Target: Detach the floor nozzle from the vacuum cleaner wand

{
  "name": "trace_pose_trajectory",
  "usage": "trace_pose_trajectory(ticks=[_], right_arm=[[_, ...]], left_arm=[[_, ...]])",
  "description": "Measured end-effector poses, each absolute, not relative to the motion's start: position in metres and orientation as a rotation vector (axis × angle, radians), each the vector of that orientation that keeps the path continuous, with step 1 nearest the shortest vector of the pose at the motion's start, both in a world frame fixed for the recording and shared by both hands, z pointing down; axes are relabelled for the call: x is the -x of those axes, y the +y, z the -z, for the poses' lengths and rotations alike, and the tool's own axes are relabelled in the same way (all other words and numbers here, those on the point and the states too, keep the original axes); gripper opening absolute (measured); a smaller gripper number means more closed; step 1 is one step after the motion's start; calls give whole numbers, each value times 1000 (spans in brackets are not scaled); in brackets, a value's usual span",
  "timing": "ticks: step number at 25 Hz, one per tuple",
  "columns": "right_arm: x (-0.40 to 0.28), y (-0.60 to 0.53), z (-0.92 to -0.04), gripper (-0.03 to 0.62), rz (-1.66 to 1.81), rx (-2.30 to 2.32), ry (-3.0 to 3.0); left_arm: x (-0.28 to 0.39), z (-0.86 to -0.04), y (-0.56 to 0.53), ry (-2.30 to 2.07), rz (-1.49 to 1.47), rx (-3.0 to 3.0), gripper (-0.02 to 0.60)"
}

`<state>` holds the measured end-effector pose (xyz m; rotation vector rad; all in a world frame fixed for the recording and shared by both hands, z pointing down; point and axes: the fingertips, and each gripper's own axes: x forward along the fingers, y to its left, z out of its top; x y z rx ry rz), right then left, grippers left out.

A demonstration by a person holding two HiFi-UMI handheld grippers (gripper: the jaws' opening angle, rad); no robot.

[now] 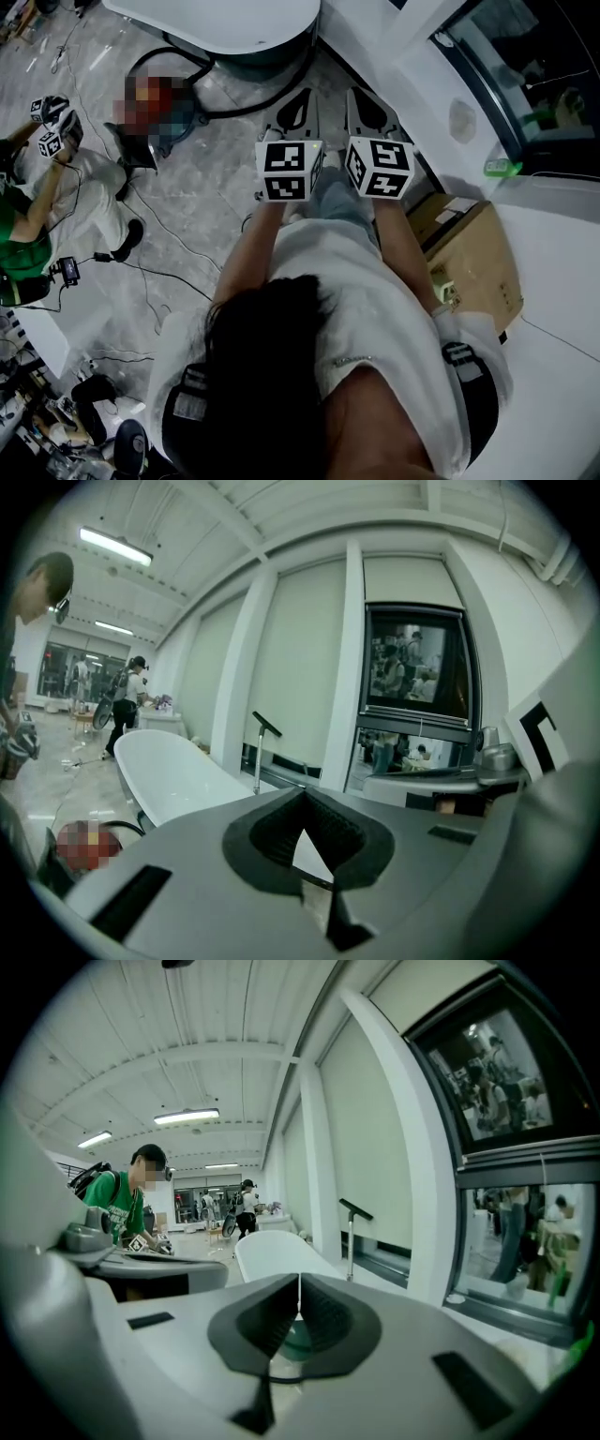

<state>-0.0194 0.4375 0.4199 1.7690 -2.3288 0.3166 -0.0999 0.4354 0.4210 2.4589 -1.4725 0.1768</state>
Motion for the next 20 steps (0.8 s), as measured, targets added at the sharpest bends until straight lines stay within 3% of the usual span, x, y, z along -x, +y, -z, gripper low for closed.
trace_pose_trajectory(ticks=[20], right_arm=[[-52, 274, -412, 15, -298, -1647, -2374]], left_arm=[[23, -413, 275, -1565, -171, -2374, 2]])
